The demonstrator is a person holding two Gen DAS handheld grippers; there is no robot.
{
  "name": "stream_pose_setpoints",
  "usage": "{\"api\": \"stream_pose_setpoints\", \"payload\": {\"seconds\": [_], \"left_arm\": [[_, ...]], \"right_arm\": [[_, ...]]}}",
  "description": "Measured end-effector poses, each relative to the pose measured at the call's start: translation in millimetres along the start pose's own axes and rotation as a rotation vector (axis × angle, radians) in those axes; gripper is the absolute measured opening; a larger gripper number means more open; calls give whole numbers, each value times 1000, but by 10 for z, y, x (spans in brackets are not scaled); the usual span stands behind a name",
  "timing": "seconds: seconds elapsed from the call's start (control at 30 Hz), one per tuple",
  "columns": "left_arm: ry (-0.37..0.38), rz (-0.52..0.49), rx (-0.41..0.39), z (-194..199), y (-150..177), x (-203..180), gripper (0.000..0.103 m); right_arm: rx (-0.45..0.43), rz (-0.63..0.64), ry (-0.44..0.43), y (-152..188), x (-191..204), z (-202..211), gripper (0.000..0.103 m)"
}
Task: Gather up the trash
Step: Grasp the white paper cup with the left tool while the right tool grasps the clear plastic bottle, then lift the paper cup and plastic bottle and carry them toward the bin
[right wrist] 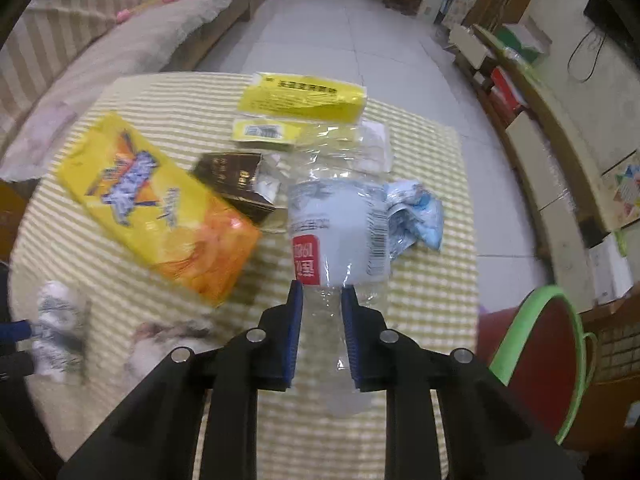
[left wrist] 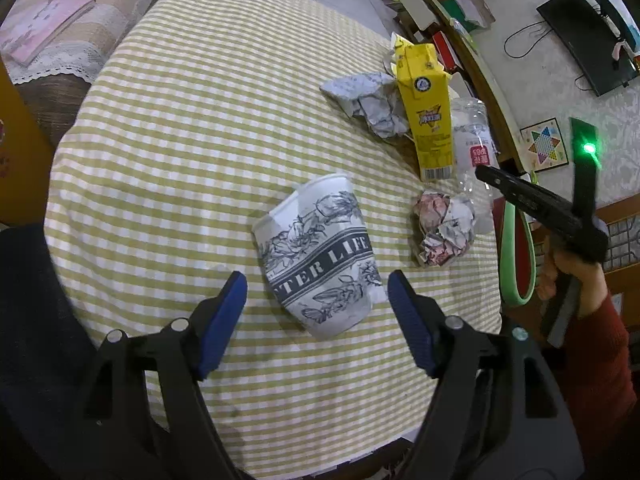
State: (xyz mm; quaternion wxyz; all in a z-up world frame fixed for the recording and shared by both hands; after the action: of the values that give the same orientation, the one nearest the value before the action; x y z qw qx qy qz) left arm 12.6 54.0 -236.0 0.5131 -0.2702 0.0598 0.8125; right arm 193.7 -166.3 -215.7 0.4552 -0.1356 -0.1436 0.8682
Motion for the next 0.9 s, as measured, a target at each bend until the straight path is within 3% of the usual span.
{"api": "stream_pose_setpoints", "payload": {"seconds": [0.27,0.7,0.83,0.9], "left_arm": [[-7,-21,-9,-29,-20,-65,70],[-31,-32,7,-288,-47,-201,71],[-46,-41,2,-374,-60,-252,65],[-46,-42,0,-406,-63,-275,65]], "right_arm": [[-17,-92,-101,262,31,335,19],[35,-148,-138,720,110,425,21],[21,-160,-140,704,100,430,41],[21,-168,-141,682,85,416,41]]}}
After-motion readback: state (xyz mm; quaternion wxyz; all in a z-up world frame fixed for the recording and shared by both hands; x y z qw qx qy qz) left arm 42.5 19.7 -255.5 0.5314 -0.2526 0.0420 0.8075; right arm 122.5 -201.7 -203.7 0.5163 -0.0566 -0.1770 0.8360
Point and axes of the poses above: each gripper's, at about its wrist camera, not at the fingertips, and z roughly against the way its jaws point, x to its left, y to its underside, the point moved 4 cm from there along -z, roughly the way its jaws point, and after that the axes turned 7 degrees about z, right-handed, at the moved point
